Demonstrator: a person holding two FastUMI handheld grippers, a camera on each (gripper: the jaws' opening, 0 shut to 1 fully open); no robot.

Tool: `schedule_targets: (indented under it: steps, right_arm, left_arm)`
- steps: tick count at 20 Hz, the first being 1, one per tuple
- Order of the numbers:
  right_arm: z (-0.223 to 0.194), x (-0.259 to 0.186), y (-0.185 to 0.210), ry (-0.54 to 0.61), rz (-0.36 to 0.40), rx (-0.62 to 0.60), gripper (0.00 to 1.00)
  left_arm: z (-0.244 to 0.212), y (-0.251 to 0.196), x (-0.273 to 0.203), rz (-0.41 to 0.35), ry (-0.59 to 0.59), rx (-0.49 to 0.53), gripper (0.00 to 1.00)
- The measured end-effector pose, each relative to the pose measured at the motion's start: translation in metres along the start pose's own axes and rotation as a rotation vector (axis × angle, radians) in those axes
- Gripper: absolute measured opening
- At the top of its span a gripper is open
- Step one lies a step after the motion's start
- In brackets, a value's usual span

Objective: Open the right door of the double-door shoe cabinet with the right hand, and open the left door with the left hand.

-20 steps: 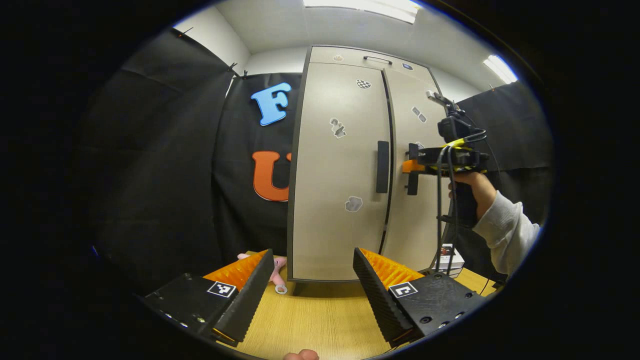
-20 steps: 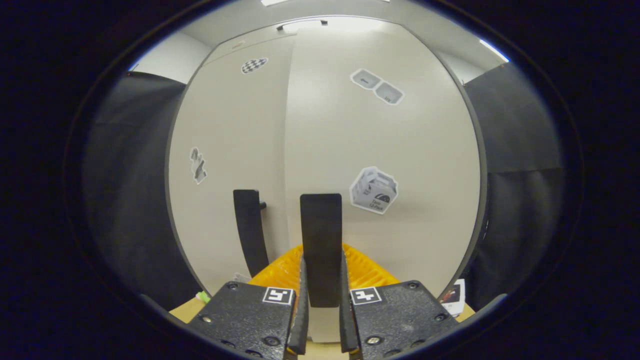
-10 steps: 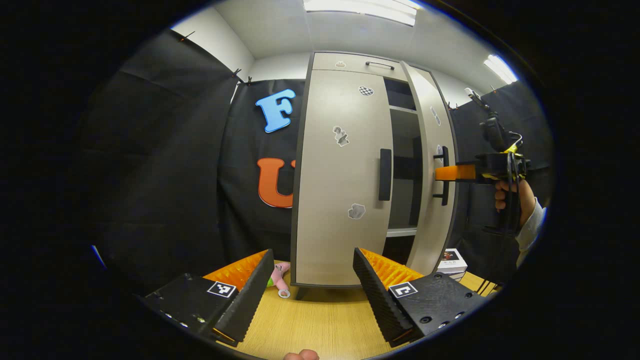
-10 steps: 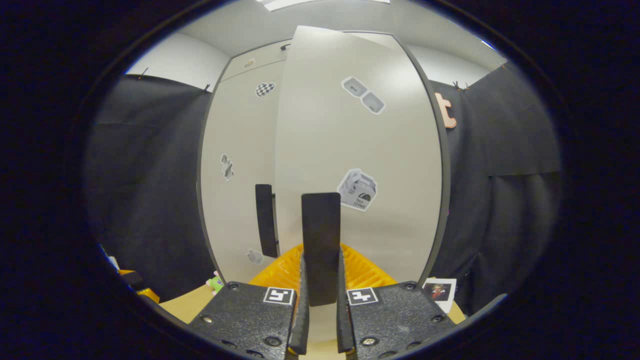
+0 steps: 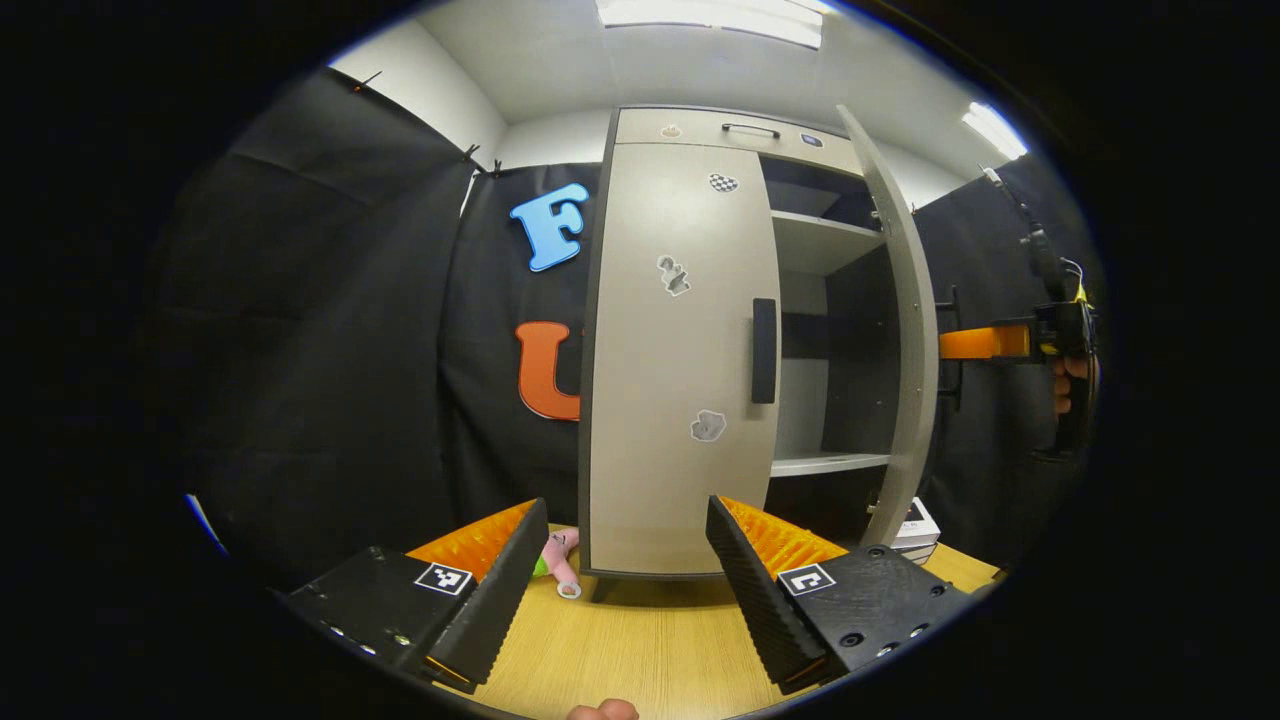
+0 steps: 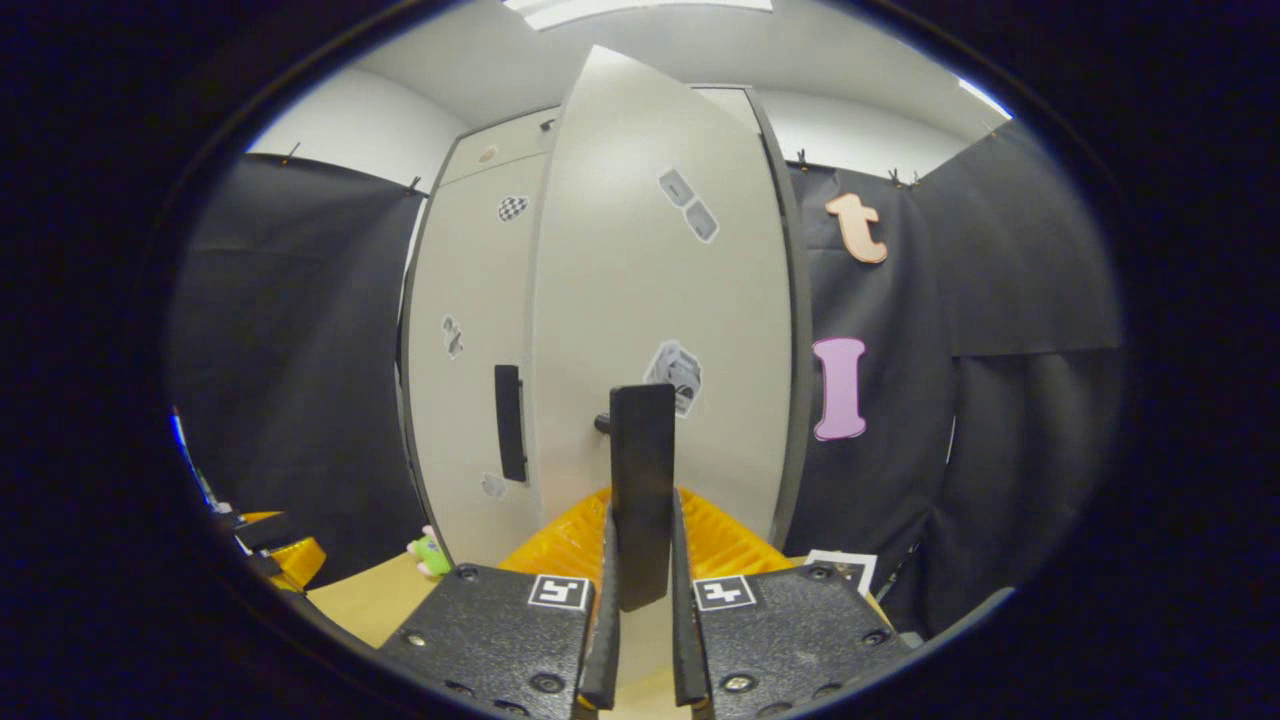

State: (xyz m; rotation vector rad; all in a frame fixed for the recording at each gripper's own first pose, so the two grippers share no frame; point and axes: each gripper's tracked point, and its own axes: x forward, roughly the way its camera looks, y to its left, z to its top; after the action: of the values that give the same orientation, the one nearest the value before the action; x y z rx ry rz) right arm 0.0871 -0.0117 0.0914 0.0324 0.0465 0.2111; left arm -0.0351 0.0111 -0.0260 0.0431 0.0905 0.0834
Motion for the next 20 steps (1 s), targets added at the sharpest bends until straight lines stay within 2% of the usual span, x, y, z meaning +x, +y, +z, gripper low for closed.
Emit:
schedule_targets:
  steps: [10, 13, 17, 18, 20]
  right_arm:
    - [-0.002, -0.031, -0.056, 0.003, -0.116, -0.058, 0.18]
    - [-0.002, -0.033, -0.079, 0.001, -0.172, -0.082, 0.13]
    - [-0.005, -0.041, -0.125, -0.025, -0.273, -0.049, 0.08]
    - [-0.007, -0.038, -0.126, -0.030, -0.239, 0.005, 0.04]
    - [-0.007, -0.035, -0.130, -0.036, -0.187, 0.063, 0.04]
  left_arm:
    - [-0.001, -0.037, 0.000, -0.057, -0.009, 0.005, 0.95]
    - [-0.001, -0.039, 0.003, -0.057, -0.008, 0.006, 0.95]
    - [-0.002, -0.044, 0.002, -0.062, -0.012, 0.001, 0.95]
    - [-0.003, -0.044, 0.003, -0.063, -0.009, 0.003, 0.95]
    - [-0.004, -0.043, 0.003, -0.060, -0.004, 0.008, 0.95]
